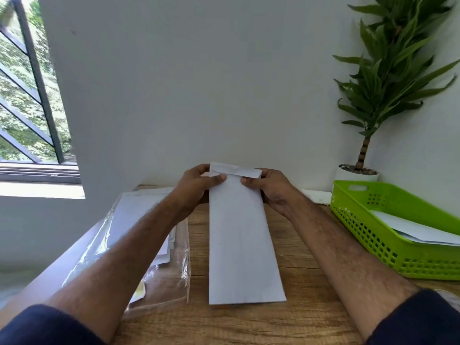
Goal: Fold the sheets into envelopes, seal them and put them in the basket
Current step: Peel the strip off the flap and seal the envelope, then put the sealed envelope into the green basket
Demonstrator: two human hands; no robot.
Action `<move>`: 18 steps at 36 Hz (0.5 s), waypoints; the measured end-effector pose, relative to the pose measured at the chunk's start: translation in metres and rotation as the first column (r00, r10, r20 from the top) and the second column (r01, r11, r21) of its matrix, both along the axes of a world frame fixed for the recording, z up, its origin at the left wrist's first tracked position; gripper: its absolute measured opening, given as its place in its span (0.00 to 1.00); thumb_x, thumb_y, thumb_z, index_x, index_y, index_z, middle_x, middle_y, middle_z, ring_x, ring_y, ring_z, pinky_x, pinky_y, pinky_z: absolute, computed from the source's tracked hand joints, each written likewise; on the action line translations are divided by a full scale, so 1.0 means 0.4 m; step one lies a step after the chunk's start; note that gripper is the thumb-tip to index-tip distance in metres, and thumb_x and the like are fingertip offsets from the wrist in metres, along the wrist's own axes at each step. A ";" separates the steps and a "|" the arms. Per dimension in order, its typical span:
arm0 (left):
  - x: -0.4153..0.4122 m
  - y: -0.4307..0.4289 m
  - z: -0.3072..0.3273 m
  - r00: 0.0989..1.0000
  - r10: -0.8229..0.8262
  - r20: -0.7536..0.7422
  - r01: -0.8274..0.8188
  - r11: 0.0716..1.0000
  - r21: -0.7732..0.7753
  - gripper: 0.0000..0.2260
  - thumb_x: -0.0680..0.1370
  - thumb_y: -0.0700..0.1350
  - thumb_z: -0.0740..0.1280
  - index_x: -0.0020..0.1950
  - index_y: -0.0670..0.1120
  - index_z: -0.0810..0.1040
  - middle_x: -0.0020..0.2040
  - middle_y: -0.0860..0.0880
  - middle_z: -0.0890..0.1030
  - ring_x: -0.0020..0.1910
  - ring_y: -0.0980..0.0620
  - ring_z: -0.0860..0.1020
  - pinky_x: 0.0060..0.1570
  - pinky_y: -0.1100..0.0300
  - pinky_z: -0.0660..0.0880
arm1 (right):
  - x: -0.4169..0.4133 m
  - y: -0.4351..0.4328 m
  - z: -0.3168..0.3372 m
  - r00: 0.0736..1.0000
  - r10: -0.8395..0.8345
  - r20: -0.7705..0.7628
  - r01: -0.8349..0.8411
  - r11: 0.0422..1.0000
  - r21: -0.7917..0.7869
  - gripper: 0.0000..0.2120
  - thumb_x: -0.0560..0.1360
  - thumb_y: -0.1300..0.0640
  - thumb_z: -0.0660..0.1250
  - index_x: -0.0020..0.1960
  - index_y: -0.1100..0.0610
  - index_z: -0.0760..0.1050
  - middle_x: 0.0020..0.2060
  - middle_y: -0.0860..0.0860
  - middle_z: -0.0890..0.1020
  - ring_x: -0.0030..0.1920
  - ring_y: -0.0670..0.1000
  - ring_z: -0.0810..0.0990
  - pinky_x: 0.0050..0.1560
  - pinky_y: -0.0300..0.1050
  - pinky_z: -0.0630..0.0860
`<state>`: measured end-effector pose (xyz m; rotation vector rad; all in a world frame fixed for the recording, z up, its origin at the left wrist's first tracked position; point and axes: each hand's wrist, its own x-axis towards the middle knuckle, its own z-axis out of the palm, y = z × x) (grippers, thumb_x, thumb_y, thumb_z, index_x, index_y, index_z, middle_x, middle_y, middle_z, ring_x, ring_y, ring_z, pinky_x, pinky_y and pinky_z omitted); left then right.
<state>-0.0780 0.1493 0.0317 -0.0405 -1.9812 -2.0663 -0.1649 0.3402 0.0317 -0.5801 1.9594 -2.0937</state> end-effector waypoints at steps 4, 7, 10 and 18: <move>0.054 0.018 0.004 0.979 -0.149 0.142 0.170 0.974 -0.151 0.17 0.75 0.42 0.74 0.63 0.43 0.79 0.55 0.42 0.86 0.54 0.41 0.85 0.52 0.47 0.82 | 0.026 0.034 0.022 0.994 -0.106 -0.014 0.105 0.992 -0.071 0.14 0.72 0.65 0.75 0.58 0.64 0.82 0.52 0.59 0.86 0.55 0.61 0.85 0.53 0.56 0.83; 0.084 0.036 -0.006 0.978 -0.134 0.160 0.167 0.962 -0.216 0.14 0.75 0.39 0.73 0.60 0.41 0.81 0.54 0.42 0.86 0.53 0.40 0.85 0.56 0.43 0.81 | 0.062 0.075 0.039 0.993 -0.091 -0.071 0.089 0.996 -0.029 0.13 0.73 0.68 0.74 0.57 0.62 0.82 0.50 0.57 0.86 0.49 0.56 0.86 0.44 0.46 0.84; 0.111 0.064 0.012 0.986 -0.101 0.132 0.131 0.960 -0.246 0.15 0.75 0.39 0.74 0.61 0.40 0.81 0.53 0.42 0.86 0.51 0.41 0.85 0.55 0.43 0.81 | 0.106 0.126 0.078 0.984 -0.032 -0.173 0.054 0.991 0.119 0.13 0.72 0.65 0.73 0.56 0.56 0.82 0.49 0.52 0.87 0.47 0.51 0.86 0.43 0.43 0.82; 0.185 0.164 0.148 0.996 -0.040 -0.084 -0.013 0.836 -0.548 0.17 0.72 0.41 0.77 0.60 0.42 0.82 0.49 0.43 0.86 0.46 0.45 0.86 0.52 0.44 0.82 | 0.224 0.288 0.262 0.937 0.019 -0.348 0.082 0.959 0.272 0.17 0.76 0.44 0.71 0.55 0.57 0.84 0.46 0.55 0.87 0.46 0.53 0.85 0.48 0.52 0.83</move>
